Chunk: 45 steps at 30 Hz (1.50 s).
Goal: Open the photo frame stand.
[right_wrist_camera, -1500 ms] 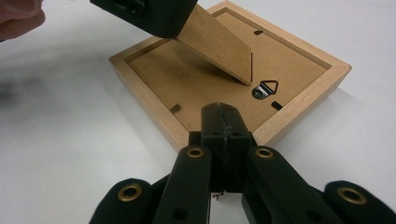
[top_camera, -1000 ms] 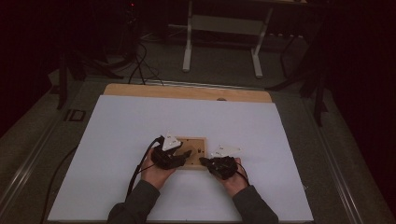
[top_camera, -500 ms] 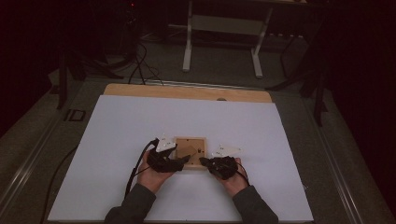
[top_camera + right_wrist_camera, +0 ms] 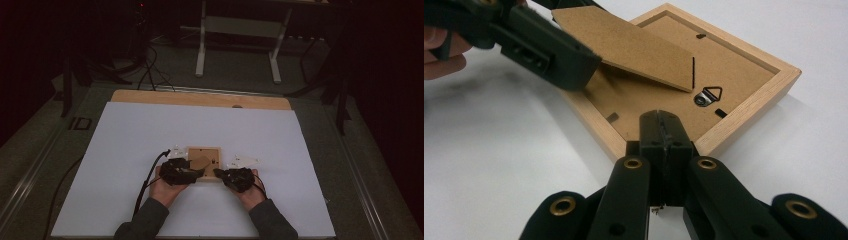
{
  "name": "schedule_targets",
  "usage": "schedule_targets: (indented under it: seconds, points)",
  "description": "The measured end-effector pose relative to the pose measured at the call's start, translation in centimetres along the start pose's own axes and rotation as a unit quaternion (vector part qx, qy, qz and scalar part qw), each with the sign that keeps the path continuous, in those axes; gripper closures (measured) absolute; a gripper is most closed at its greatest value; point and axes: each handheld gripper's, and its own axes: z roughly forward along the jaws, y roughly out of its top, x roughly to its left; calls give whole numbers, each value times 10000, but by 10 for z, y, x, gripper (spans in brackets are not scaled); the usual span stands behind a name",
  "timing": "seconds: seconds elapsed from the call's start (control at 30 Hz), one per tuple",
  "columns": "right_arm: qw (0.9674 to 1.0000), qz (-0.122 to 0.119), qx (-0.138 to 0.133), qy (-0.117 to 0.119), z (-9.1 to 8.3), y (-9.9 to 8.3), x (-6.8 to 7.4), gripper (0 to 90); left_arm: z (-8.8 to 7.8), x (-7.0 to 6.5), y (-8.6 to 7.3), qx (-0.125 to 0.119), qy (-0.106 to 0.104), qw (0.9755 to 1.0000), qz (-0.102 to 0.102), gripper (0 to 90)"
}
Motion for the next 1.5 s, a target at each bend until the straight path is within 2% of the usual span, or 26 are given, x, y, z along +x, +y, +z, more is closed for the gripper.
schedule_targets:
  seconds: [0.13,0.33,0.4,0.6,0.87,1.03,1.3,1.5]
  points:
    - [10000,11,-7,6,0,0,0,900,0,2,4,-59,-54,9998,-195,443]
    - [10000,25,-16,10,0,0,0,900,1,-1,13,-31,-36,9996,-290,450]
    - [10000,33,-16,13,0,0,0,900,1,1,14,-13,-86,9992,-379,448]
    - [10000,35,-18,17,0,0,0,899,3,2,15,-39,-109,9987,-503,390]
    - [10000,33,-21,24,0,0,-1,899,6,6,16,113,-118,9969,-764,420]
    - [10000,35,-28,22,0,-1,-1,899,7,7,15,217,-89,9965,-805,409]
    - [10000,37,-33,21,0,-1,-1,899,10,8,16,249,-188,9948,-964,531]
    - [10000,32,-50,15,0,-1,-1,899,10,10,17,187,-290,9928,-1147,541]
